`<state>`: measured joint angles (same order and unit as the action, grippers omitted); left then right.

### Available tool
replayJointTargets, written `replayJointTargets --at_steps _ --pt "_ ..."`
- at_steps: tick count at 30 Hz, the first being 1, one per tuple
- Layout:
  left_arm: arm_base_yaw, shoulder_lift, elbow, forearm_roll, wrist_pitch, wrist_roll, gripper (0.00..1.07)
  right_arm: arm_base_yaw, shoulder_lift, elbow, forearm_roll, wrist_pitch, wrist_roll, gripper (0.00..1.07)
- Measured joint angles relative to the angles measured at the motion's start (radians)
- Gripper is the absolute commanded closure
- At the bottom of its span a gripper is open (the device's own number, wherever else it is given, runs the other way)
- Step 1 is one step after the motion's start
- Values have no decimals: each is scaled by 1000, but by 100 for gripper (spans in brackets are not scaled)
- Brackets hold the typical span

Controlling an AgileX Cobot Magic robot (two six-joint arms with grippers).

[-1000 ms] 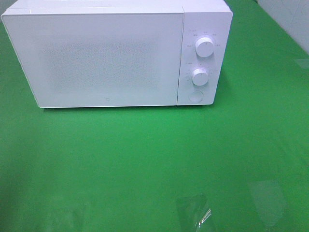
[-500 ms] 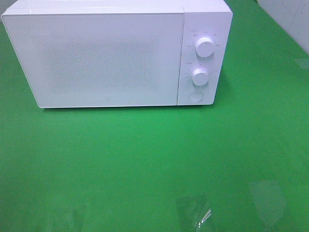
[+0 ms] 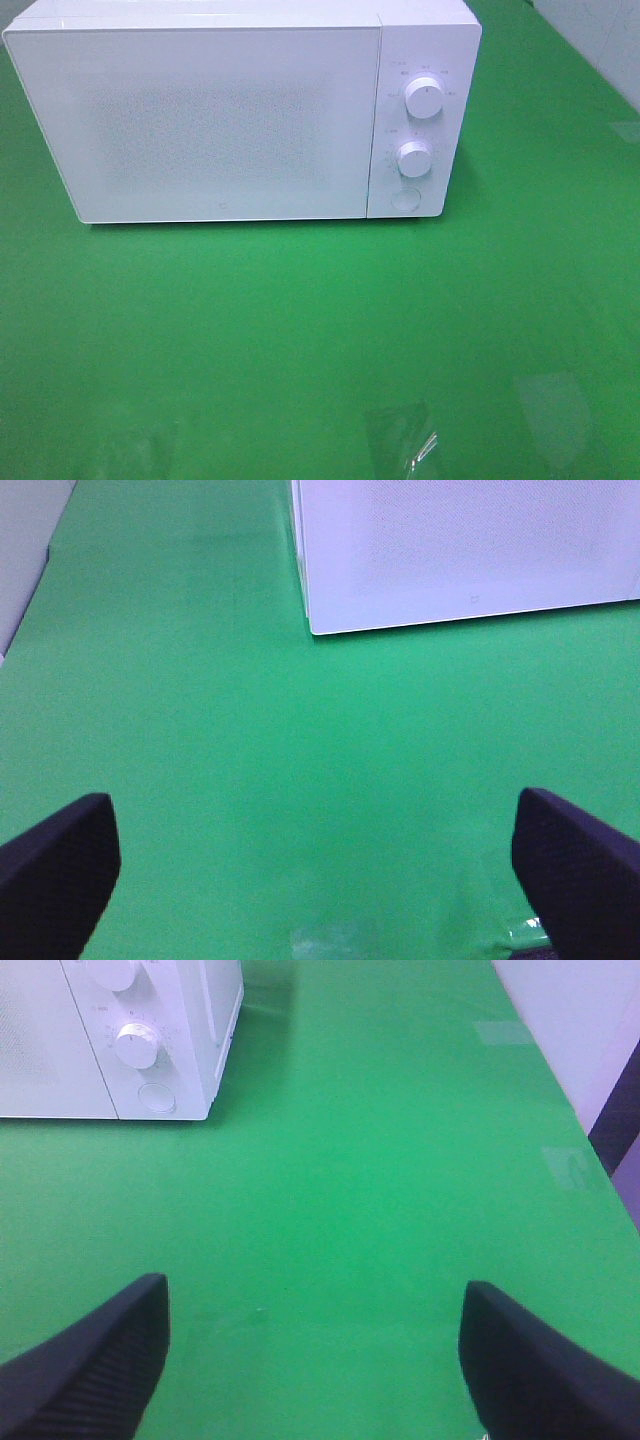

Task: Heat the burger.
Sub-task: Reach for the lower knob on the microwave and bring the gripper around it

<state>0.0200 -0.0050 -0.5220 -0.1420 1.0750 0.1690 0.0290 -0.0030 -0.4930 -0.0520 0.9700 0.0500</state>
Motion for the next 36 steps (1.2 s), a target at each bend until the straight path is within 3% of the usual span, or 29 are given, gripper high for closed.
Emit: replayJointTargets --at_steps 36 --pt "0 0 0 -3 0 0 7 7 24 -18 17 -40 24 36"
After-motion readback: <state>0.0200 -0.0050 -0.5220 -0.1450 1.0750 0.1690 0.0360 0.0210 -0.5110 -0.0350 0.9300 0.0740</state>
